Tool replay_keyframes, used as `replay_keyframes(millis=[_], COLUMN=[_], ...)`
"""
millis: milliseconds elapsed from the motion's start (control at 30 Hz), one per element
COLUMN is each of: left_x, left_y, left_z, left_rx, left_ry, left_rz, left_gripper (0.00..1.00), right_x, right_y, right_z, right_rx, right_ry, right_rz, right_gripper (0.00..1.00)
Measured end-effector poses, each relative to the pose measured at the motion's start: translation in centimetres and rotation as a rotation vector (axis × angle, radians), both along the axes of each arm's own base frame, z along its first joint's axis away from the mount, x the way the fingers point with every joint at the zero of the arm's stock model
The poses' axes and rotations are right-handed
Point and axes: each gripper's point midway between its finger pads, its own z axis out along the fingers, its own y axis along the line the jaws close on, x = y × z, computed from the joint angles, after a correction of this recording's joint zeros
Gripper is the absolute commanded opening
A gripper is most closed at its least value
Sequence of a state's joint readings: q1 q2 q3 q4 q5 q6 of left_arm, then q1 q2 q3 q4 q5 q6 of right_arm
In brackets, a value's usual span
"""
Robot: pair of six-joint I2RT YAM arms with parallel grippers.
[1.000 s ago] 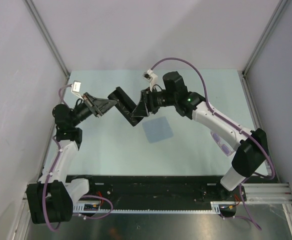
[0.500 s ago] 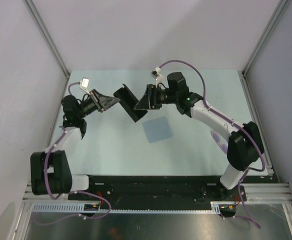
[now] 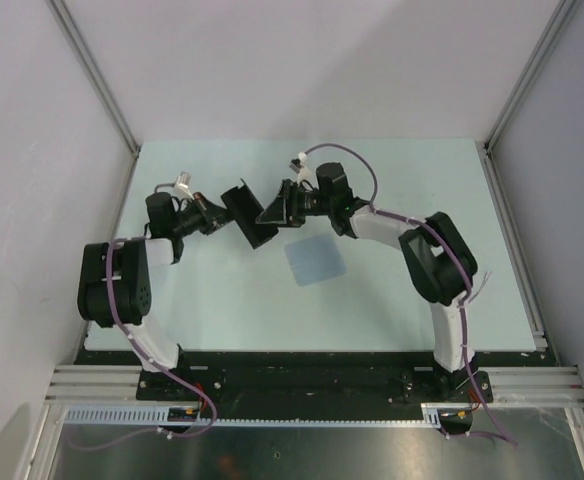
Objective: Organize the sunglasses
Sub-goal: Open the sunglasses case and the sunglasses case, then place the opened sunglasses case at the center of the board.
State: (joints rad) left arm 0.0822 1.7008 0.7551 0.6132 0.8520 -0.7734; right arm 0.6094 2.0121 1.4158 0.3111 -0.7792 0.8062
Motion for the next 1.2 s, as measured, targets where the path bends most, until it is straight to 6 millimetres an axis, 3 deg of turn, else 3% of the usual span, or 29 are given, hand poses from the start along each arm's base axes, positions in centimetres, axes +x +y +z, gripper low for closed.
replay_keyframes(millis=[200, 367, 467, 867, 1033, 1200], left_x=[0.9, 1.6, 1.7, 1.2, 0.7, 0.2], left_y=[1.8, 7.5, 9.4, 8.8, 8.9, 9.1], left_z=[-1.4, -2.5, -2.2, -1.7, -0.8, 0.4], left_rx=[0.030, 0.092, 0.128, 0.132, 0.138, 0.145], left_ry=[0.034, 0.079, 0.081, 0.092, 0.087, 0.082], left_rz=[0.085, 0.308, 0.384, 0.370, 0.382, 0.404], left_gripper=[0.01, 0.03, 0.04, 0.09, 0.09, 0.10], right_x=[1.0, 1.2, 1.4, 1.5, 0.3, -1.5], right_y=[0.8, 0.9, 1.0, 2.9, 3.6, 3.6], right_z=[-5.8, -8.2, -9.2, -10.5, -10.3, -12.1], right_rx=[-0.028, -0.047, -0.059, -0.043, -0.032, -0.033], right_ry=[0.089, 0.122, 0.128, 0.136, 0.157, 0.272], right_rz=[-0.010, -0.017, -0.027, 0.018, 0.053, 0.021], right_gripper=[0.25, 0.25, 0.25, 0.27, 0.29, 0.32])
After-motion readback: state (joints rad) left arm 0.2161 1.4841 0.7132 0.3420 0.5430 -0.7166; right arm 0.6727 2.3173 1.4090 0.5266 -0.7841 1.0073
